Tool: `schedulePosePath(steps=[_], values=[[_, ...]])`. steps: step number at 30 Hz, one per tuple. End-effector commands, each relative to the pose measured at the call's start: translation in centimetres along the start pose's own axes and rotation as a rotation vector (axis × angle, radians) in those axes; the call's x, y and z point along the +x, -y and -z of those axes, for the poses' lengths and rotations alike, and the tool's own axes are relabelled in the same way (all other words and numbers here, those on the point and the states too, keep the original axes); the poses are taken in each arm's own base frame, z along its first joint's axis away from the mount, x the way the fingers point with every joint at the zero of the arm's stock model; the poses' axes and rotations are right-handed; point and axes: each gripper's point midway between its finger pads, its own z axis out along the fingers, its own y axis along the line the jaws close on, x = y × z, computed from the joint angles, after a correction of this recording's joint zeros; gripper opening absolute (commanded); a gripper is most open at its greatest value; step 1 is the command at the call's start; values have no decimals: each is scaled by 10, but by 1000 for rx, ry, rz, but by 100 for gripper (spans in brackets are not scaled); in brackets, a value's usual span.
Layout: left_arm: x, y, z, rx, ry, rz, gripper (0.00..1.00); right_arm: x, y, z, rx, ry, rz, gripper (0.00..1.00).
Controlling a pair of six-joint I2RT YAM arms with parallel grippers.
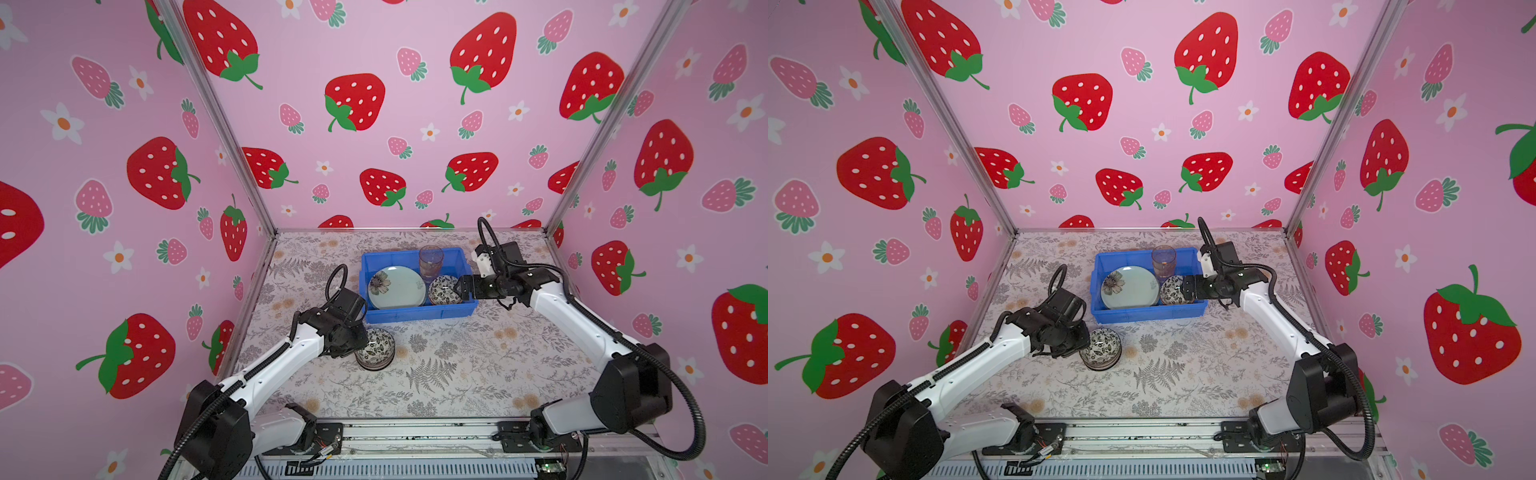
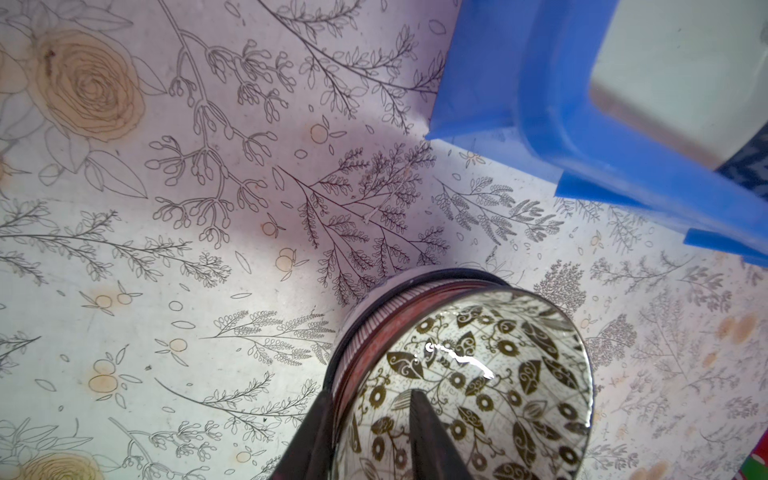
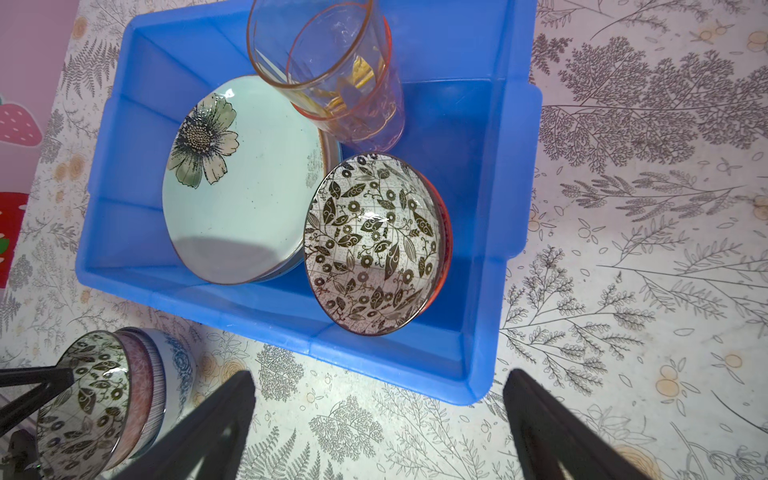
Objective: Place the mixed dishes into the plastic bin
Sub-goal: 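Close the left gripper on the rim of the next leaf-patterned bowl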
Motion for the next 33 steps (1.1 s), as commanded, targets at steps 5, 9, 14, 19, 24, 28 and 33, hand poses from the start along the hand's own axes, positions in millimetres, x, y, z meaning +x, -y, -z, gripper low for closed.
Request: schedulePosePath(steps=[5,9,14,19,24,28,33], values=[[4,-5,-2,-10,-4,8,28,-5,-6,5,-42,25,3,96],[6,-6,-4,-13,-12,8,23,-4,-7,5,-49,24,7,96],[6,-6,-4,-14,-12,6,20,-4,-7,5,-52,23,9,96],[5,-6,-1,-13,-6,6,14,-4,-8,5,-54,22,9,95],[6,-7,3,-11,4,9,10,-6,-10,4,-66,28,12,95],[6,-8,6,-3,16,21,8,-9,-12,1,-79,27,13,94],[5,-7,13,12,37,32,7,-14,-15,-1,-94,29,21,94]])
